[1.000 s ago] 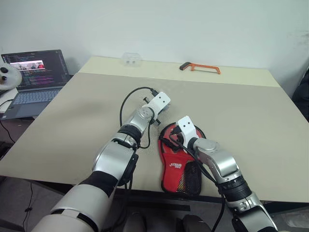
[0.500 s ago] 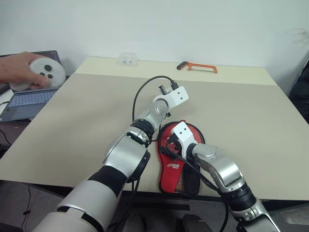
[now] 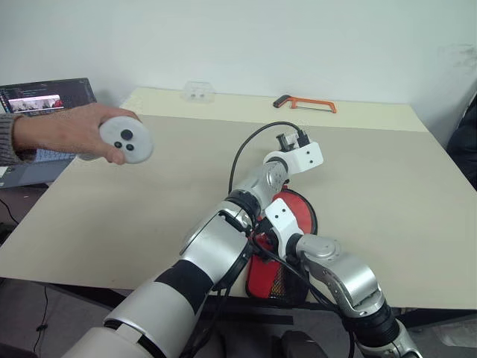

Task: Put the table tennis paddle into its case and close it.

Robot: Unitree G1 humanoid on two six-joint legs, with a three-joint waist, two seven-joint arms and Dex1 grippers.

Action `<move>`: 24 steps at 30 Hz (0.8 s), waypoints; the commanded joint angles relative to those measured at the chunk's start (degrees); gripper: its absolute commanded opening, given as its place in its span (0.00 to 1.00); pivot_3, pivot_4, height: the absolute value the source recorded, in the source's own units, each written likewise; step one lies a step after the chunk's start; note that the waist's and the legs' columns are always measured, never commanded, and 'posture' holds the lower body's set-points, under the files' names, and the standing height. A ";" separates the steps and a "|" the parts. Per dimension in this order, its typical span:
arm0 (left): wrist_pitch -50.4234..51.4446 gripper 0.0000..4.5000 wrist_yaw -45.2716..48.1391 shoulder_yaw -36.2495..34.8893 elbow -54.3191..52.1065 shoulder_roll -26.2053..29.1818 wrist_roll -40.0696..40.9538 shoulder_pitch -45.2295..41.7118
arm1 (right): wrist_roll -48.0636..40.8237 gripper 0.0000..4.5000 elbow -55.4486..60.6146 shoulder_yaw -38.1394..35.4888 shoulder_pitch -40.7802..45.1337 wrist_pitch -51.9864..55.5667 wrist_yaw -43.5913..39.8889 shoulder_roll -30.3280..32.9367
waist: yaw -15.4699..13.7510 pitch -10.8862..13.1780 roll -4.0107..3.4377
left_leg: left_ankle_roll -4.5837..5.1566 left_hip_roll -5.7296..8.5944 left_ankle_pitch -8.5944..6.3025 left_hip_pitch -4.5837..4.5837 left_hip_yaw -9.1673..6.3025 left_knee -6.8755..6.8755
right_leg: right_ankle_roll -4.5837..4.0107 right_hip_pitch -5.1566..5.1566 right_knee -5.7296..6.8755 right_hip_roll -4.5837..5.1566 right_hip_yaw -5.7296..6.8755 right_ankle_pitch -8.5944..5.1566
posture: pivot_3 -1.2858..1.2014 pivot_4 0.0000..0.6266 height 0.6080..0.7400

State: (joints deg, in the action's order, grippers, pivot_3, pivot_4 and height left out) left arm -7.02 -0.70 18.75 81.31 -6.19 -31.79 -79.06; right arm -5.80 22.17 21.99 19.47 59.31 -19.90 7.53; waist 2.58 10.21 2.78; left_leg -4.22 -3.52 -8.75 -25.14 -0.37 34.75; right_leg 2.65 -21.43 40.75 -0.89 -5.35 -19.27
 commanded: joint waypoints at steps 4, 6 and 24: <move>-3.23 0.06 0.17 1.56 -1.79 -4.06 -1.53 -2.67 | -1.58 1.00 -2.65 2.46 -2.99 4.96 0.13 -0.67 | -0.38 -0.01 -0.01 | -0.01 0.02 -0.01 0.00 0.00 -0.01 | 0.00 0.02 -0.04 0.02 0.00 0.00 | 0.52 0.24 1.00; -3.46 0.06 1.19 1.60 -1.78 -4.49 -1.44 -2.38 | -1.59 1.00 -2.88 2.47 -2.98 4.85 0.23 -0.90 | -0.49 -0.02 -0.02 | -0.01 0.02 -0.01 0.00 0.00 -0.01 | 0.00 0.02 -0.06 0.02 0.00 0.00 | 0.52 0.24 1.00; -2.85 0.99 16.43 -4.66 -2.44 0.21 5.08 -1.10 | -1.80 1.00 -7.95 1.81 -0.11 2.18 -2.58 -0.77 | 0.66 -0.17 -0.21 | -0.02 -0.01 -0.01 0.18 0.06 -0.06 | 0.00 0.11 -0.05 0.00 -0.08 0.00 | 0.52 0.24 1.00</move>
State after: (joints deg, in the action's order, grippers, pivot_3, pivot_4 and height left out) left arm -8.22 12.53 15.21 81.17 -5.63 -28.43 -79.11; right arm -6.48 19.85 21.84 21.18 59.17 -21.54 6.60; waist 3.24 10.04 2.58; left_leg -4.23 -3.53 -8.76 -24.95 -0.31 34.69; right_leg 2.65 -21.32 40.71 -0.90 -5.44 -19.28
